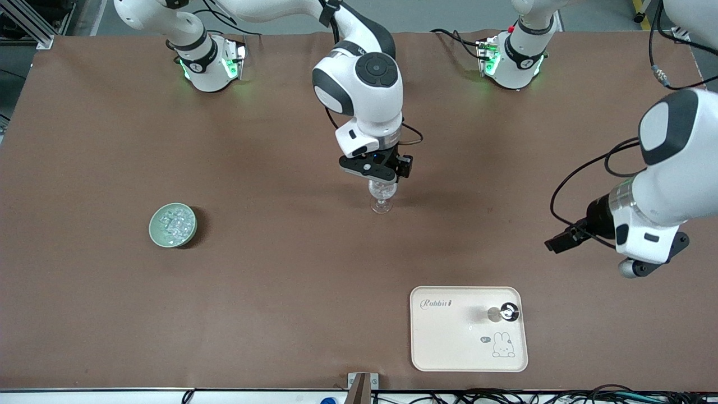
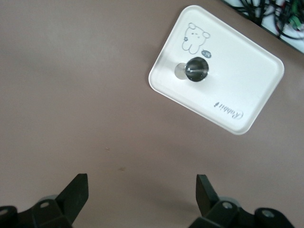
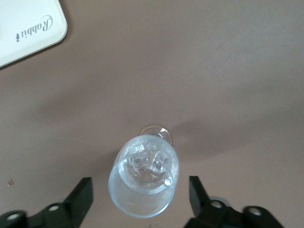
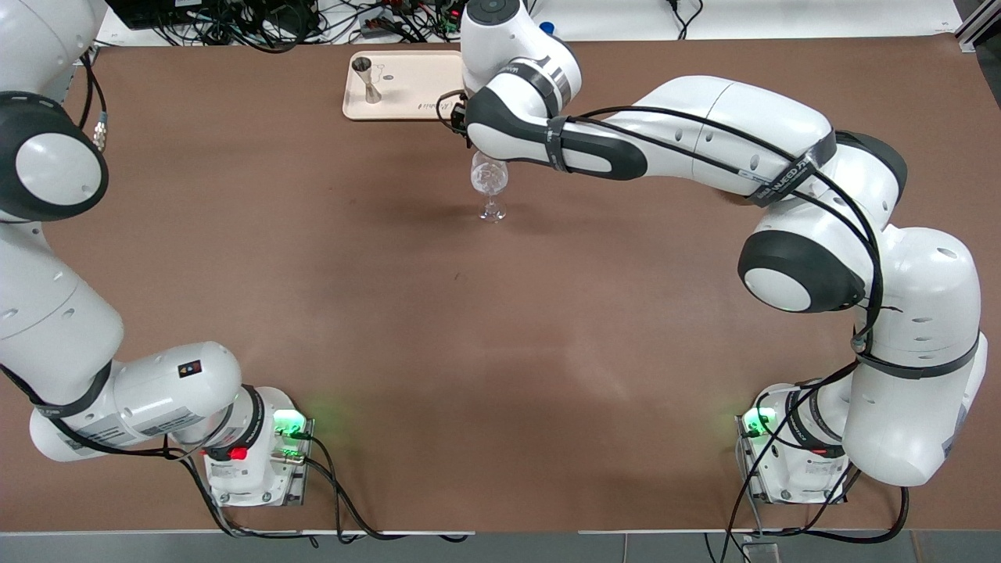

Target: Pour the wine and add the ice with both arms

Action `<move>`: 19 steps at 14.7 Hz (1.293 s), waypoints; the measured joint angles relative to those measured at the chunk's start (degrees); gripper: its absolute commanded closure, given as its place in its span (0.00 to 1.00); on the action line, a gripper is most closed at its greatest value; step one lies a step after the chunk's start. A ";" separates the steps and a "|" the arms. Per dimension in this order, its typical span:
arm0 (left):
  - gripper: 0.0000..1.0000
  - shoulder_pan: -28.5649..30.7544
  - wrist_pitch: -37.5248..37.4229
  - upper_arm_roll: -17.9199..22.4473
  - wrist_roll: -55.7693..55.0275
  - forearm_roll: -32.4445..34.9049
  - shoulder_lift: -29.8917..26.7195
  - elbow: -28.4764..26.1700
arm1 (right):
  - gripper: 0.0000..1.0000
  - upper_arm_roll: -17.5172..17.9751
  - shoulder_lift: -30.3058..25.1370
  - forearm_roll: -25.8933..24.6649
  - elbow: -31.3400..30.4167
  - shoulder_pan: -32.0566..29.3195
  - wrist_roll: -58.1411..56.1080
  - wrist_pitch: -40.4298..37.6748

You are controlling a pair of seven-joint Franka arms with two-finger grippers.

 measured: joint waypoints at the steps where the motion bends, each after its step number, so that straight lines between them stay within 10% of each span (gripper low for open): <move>1: 0.00 -0.01 -0.75 -0.15 2.25 0.46 -1.46 0.01 | 0.00 -0.27 -0.24 -0.05 0.14 -0.44 -1.25 -1.20; 9: 0.00 -11.40 -3.90 13.49 21.93 -0.48 -13.90 -2.50 | 0.00 -1.37 -13.19 -0.30 -0.66 -17.73 -24.17 -14.27; 13: 0.00 -19.15 -8.23 24.93 27.44 -5.49 -20.59 -6.74 | 0.00 -1.50 -22.96 -0.31 -9.06 -29.86 -39.30 -15.01; 19: 0.00 -20.38 -10.02 29.08 31.63 -9.15 -29.55 -15.66 | 0.00 -1.46 -36.59 -0.32 -23.52 -44.95 -59.20 -15.30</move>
